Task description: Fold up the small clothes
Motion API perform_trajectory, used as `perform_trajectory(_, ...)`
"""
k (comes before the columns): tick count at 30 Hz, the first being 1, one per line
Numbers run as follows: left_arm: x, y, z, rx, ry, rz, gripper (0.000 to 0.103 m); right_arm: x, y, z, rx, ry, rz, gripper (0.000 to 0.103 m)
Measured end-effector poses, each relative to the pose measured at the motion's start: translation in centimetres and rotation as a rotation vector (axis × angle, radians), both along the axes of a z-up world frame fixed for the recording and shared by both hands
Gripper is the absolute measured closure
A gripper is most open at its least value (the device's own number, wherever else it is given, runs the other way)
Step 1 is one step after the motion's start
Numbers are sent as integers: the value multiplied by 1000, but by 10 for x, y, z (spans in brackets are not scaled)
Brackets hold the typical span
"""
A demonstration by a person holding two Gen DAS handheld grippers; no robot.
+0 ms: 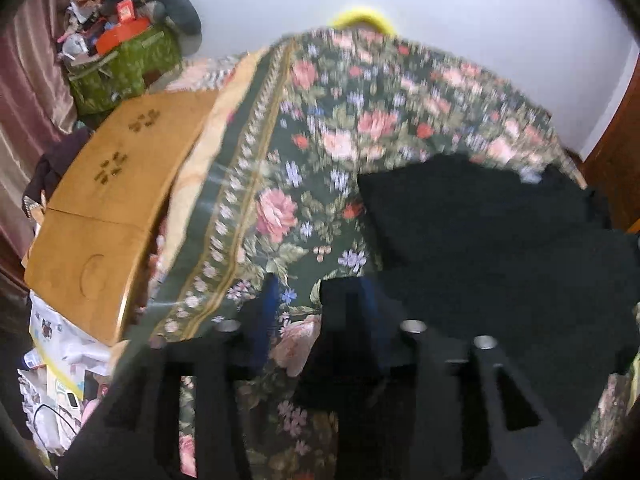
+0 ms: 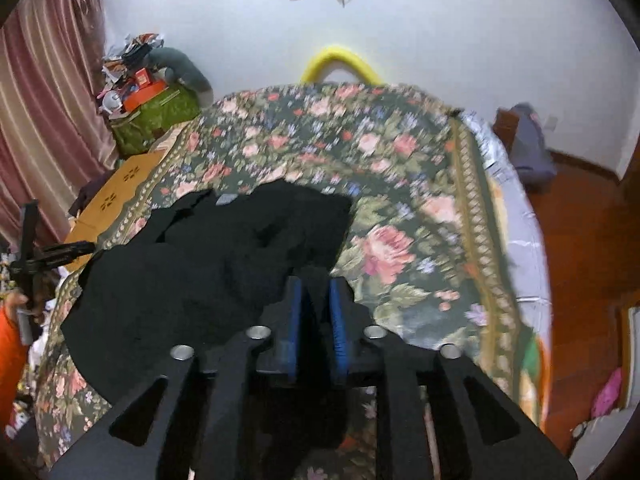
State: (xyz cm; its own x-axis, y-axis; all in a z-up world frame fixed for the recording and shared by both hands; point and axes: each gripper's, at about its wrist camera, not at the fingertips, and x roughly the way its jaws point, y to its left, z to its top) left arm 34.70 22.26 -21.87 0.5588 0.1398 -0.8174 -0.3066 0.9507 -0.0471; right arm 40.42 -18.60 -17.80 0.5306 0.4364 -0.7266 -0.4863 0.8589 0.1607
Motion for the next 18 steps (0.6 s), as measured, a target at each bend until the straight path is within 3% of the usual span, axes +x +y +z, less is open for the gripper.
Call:
perform_trajectory(3,-16,-5,20,43,-27,-12,47,-13,-9,13,4,-44,-19,62)
perform_trajectory(8,-47,-31,32,87,-26,-80,36,-42,-8,12,-6,-8,30,52)
perform_trajectory(15,-56,-92,8,176,42,-254,22,-77,30,-9,-107,1,139,24)
perform_trajectory(18,-48,-110,-13,232,97,-294,22,-85,51,-27,-184,1,179,23)
